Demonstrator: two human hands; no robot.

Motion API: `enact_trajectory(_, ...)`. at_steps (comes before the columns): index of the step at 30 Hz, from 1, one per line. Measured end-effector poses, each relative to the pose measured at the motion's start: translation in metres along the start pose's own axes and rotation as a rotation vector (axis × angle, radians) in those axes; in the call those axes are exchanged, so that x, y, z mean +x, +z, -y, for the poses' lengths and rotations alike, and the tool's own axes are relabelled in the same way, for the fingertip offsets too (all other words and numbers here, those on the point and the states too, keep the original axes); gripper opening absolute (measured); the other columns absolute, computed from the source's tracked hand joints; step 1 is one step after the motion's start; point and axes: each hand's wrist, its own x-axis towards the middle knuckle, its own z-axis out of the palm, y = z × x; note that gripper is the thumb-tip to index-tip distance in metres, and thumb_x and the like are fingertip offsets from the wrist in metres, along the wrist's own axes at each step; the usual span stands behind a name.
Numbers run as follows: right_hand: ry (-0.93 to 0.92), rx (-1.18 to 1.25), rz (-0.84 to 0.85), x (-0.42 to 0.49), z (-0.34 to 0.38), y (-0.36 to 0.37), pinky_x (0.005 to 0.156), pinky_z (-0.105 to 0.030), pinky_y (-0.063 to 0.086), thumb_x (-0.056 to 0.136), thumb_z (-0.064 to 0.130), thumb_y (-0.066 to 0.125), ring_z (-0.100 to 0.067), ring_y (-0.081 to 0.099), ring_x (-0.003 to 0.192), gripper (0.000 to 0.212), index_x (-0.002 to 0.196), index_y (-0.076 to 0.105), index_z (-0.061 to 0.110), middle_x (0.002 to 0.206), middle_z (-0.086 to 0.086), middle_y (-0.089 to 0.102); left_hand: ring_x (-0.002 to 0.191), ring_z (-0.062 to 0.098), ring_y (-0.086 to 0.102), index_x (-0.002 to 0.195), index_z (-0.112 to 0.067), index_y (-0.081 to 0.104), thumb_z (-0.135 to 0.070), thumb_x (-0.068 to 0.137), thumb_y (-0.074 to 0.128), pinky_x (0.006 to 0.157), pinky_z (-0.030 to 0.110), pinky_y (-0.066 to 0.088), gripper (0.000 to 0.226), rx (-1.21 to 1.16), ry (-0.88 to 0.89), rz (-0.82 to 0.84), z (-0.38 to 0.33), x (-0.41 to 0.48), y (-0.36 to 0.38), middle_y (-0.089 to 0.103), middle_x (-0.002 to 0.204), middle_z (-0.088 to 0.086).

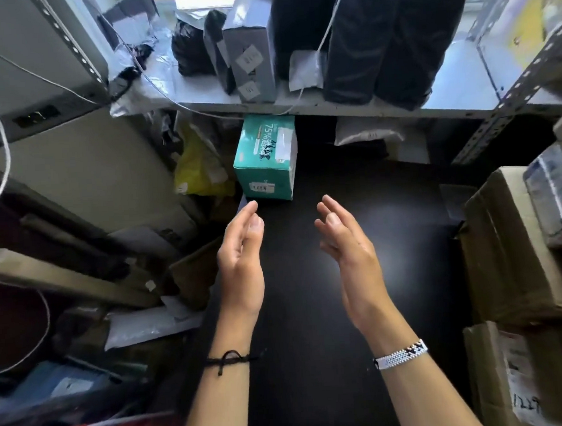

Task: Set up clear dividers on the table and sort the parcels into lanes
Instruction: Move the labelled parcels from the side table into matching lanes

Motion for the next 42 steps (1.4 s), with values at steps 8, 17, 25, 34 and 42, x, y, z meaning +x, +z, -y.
enact_trajectory(8, 0.113, 0.031, -0.024, 0.068, -0.028, 0.018, 0.111, -0.023, 0.046, 0.088, 0.056, 0.063, 0.009, 0.054, 0.131, 0.064, 0.149, 0.053, 0.042, 0.142, 0.026, 0.059, 0.127, -0.010, 0.057, 0.145, -0.023, 0.060, -0.047, 0.094, 0.055, 0.105, 0.012, 0.045, 0.057, 0.025, -0.110, -0.056, 0.042, 0.071, 0.004, 0.062, 0.142, -0.012)
enact_trajectory(17, 0.174, -0.025, -0.193, 0.212, -0.076, 0.057, 0.072, 0.004, 0.042, 0.102, 0.035, 0.067, 0.035, 0.053, 0.090, 0.062, 0.157, 0.041, 0.027, 0.109, 0.041, 0.050, 0.148, 0.008, 0.040, 0.161, -0.020, 0.036, -0.068, 0.083, 0.056, 0.125, 0.039, 0.033, 0.093, 0.106, -0.200, -0.107, 0.106, 0.221, 0.018, 0.041, 0.163, -0.003)
enact_trajectory(25, 0.149, -0.191, -0.208, 0.281, -0.101, 0.073, 0.089, -0.030, 0.060, 0.107, 0.042, 0.056, -0.006, 0.073, 0.104, 0.037, 0.138, 0.063, 0.025, 0.120, 0.008, 0.075, 0.115, 0.015, 0.072, 0.153, -0.021, 0.050, -0.051, 0.099, 0.059, 0.097, 0.043, 0.061, 0.063, 0.018, -0.233, 0.005, 0.149, 0.283, 0.026, 0.070, 0.134, -0.001)
enact_trajectory(34, 0.109, -0.200, -0.130, 0.283, -0.111, 0.063, 0.101, -0.045, 0.058, 0.109, 0.032, 0.053, -0.011, 0.071, 0.114, 0.034, 0.140, 0.063, 0.020, 0.127, 0.004, 0.073, 0.127, 0.020, 0.067, 0.157, -0.013, 0.044, -0.034, 0.106, 0.055, 0.100, 0.037, 0.058, 0.056, -0.104, -0.212, 0.054, 0.162, 0.276, 0.022, 0.065, 0.143, 0.005)
enact_trajectory(42, 0.049, -0.192, -0.038, 0.218, -0.130, 0.049, 0.117, -0.045, 0.046, 0.104, 0.025, 0.063, -0.011, 0.054, 0.139, 0.055, 0.156, 0.043, 0.023, 0.151, 0.006, 0.056, 0.142, 0.019, 0.053, 0.154, -0.018, 0.045, -0.025, 0.105, 0.055, 0.107, 0.027, 0.049, 0.050, -0.172, -0.131, -0.017, 0.177, 0.210, -0.004, 0.057, 0.153, -0.001)
